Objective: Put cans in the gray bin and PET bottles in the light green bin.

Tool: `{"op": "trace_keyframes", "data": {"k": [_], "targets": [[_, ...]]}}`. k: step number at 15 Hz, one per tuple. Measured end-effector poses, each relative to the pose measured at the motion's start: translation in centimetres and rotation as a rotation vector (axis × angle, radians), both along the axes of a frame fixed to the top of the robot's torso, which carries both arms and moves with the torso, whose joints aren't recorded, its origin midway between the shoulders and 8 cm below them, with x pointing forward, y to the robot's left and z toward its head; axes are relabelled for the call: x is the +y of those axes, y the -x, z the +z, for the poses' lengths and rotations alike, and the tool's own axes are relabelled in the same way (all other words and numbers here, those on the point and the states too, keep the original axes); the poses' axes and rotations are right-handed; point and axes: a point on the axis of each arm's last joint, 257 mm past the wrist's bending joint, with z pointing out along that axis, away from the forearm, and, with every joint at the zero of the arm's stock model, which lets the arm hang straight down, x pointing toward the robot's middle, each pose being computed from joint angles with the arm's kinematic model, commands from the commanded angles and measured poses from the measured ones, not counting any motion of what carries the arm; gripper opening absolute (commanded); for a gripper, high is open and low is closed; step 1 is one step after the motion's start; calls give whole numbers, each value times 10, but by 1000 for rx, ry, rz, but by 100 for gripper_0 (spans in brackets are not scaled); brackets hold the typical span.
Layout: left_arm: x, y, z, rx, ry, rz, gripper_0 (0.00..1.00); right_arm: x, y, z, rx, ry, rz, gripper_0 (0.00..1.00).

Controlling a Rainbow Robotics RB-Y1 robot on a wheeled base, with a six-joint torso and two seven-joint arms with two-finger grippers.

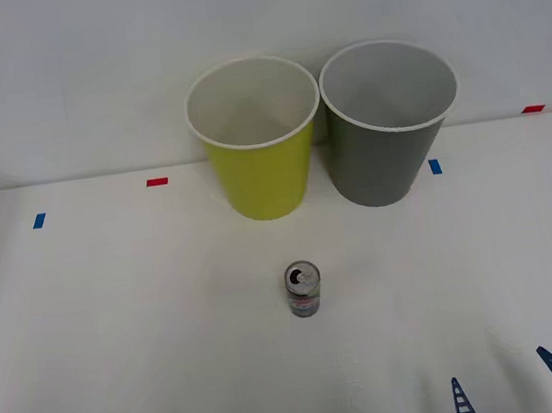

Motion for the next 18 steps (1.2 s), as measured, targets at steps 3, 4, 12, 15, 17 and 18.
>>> {"op": "trace_keyframes", "data": {"k": [3,4,12,15,17,18], "targets": [[0,0,0,0,0,0,100,0,0,0,0,0,0,100],[0,0,0,0,0,0,100,0,0,0,0,0,0,100],[0,0,0,0,0,0,100,0,0,0,0,0,0,100],[0,0,0,0,0,0,100,0,0,0,0,0,0,100],[0,0,0,0,0,0,100,0,0,0,0,0,0,100],[0,0,0,0,0,0,100,0,0,0,0,0,0,100]]}}
